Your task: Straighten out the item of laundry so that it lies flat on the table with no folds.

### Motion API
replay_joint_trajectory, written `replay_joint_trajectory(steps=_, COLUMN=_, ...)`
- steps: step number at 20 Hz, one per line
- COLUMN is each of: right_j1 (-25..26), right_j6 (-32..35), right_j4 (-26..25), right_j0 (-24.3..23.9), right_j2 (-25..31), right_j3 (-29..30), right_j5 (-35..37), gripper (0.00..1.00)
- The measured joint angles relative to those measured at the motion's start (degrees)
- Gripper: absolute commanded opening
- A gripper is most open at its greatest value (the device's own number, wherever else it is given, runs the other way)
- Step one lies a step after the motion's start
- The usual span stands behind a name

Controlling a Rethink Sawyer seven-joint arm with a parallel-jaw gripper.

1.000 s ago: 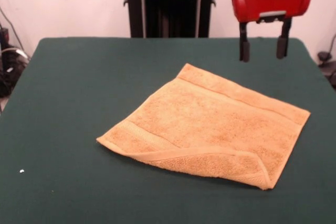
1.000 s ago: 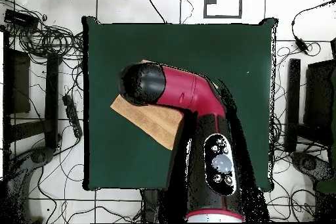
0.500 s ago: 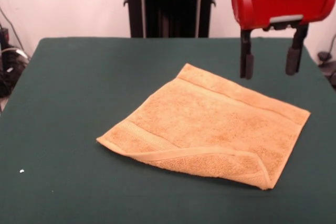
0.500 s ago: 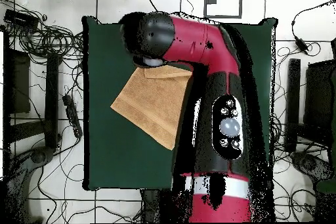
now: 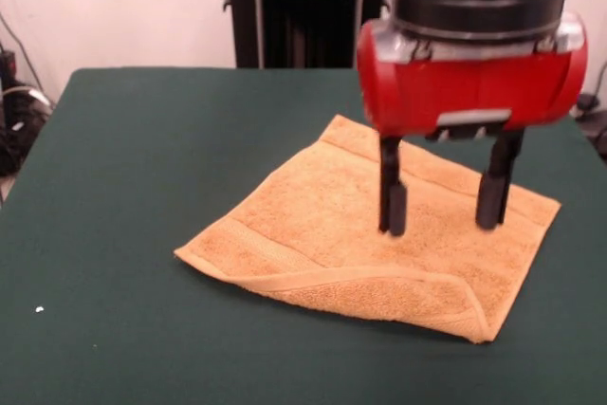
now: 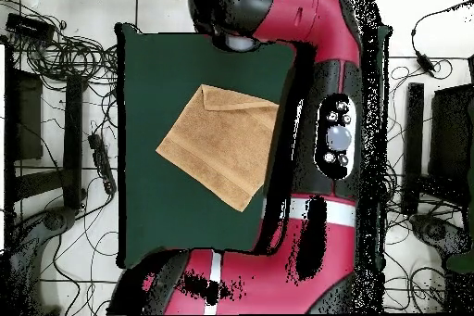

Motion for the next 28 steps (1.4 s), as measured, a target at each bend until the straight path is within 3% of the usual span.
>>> replay_joint_trajectory(steps=5, right_j1=7.0, right_j6=0.0, right_j4=-1.0, right_j0=-0.2, right_j2=0.1, right_j3=-12.4, right_j5=3.4, gripper=1.00)
replay_joint_trajectory(steps=12, right_j1=12.6, right_j6=0.0, right_j4=-1.3, right_j0=0.3, right_j2=0.1, right_j3=-21.5, right_j5=5.8, gripper=1.00)
replay_joint_trajectory(steps=20, right_j1=15.8, right_j6=0.0, right_j4=-1.3, right_j0=0.6, right_j2=0.1, right_j3=-26.6, right_j5=8.2, gripper=1.00)
replay_joint_trajectory(steps=28, right_j1=16.1, right_j6=0.0, right_j4=-1.3, right_j0=0.6, right_j2=0.1, right_j3=-27.4, right_j5=9.8, gripper=1.00)
